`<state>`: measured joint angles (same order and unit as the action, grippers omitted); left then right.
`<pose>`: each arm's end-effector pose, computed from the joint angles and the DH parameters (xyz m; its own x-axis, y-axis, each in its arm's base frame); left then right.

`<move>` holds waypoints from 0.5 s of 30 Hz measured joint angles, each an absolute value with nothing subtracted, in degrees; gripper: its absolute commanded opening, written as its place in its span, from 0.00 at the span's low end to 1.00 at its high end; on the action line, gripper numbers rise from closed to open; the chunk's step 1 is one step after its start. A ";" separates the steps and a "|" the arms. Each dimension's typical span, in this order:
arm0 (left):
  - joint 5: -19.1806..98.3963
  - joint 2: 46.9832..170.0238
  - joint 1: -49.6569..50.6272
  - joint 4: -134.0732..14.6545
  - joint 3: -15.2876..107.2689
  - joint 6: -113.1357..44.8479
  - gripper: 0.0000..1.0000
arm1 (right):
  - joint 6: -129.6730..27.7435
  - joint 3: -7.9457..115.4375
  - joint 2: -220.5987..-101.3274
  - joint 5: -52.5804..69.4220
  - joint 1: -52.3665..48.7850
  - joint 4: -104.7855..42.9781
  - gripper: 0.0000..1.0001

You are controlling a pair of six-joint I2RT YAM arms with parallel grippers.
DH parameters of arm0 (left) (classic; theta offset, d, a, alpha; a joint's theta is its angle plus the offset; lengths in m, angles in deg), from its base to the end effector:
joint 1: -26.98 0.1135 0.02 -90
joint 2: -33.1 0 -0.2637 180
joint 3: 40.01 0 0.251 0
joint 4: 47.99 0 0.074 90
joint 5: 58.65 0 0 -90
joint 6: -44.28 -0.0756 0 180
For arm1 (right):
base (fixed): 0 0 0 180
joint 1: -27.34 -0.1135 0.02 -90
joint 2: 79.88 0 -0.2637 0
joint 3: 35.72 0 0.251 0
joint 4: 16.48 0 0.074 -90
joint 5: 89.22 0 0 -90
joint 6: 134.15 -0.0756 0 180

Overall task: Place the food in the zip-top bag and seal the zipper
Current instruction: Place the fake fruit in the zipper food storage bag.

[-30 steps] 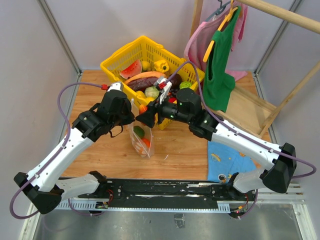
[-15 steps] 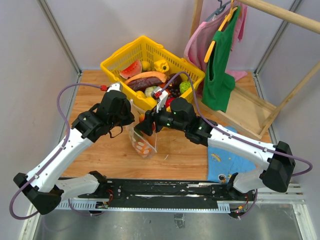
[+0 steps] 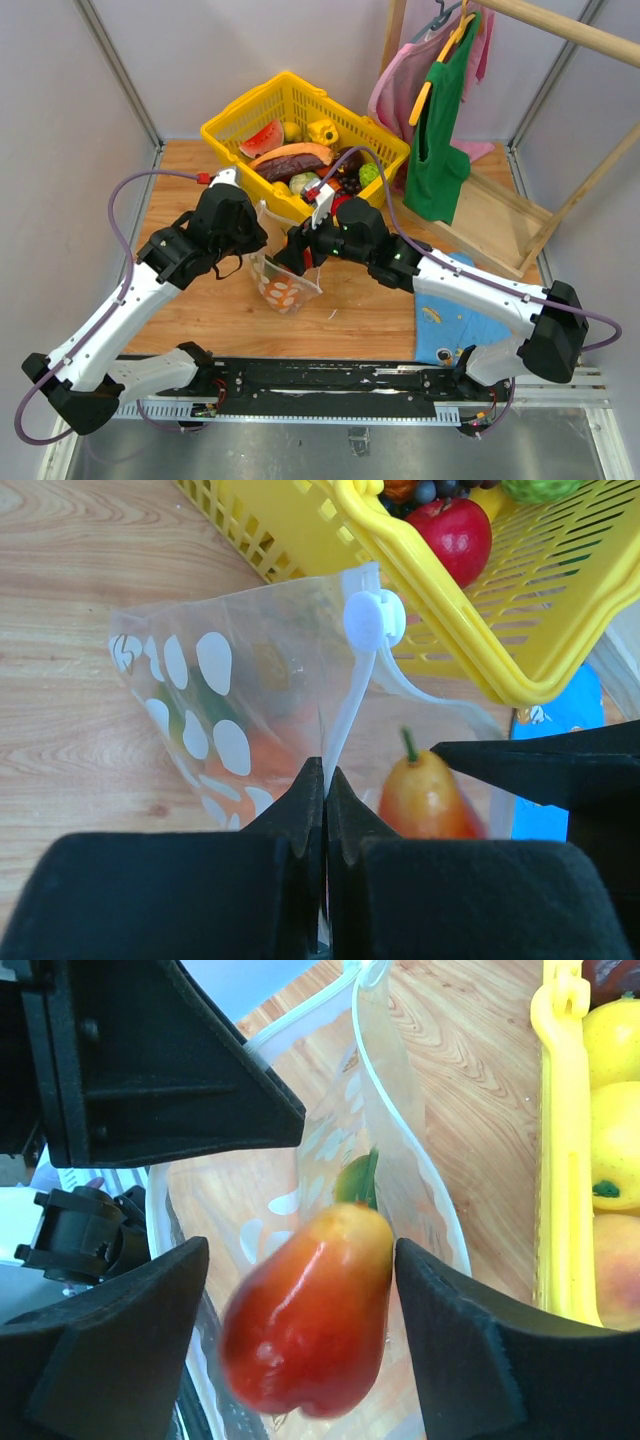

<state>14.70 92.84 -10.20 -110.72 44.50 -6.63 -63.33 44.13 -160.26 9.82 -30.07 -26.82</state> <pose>0.1967 -0.1220 0.3564 -0.6320 -0.2789 -0.7231 0.0007 0.9328 -0.3604 0.1909 0.3206 0.3431 -0.3966 -0.0180 -0.9178 -0.8310 0.4318 0.3506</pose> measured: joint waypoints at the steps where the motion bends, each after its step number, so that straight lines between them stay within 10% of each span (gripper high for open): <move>1: 14.75 92.82 -10.20 -110.72 44.32 -6.63 0.00 | -63.13 44.26 -160.26 10.01 -30.07 -27.22 0.82; 15: 14.83 91.82 -10.20 -110.76 43.38 -6.65 0.00 | -58.11 52.02 -160.92 13.69 -30.05 -34.49 0.83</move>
<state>14.83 91.82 -10.20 -110.76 43.38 -6.65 -58.11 52.02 -160.92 13.69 -30.05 -34.49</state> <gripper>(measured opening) 0.011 0.831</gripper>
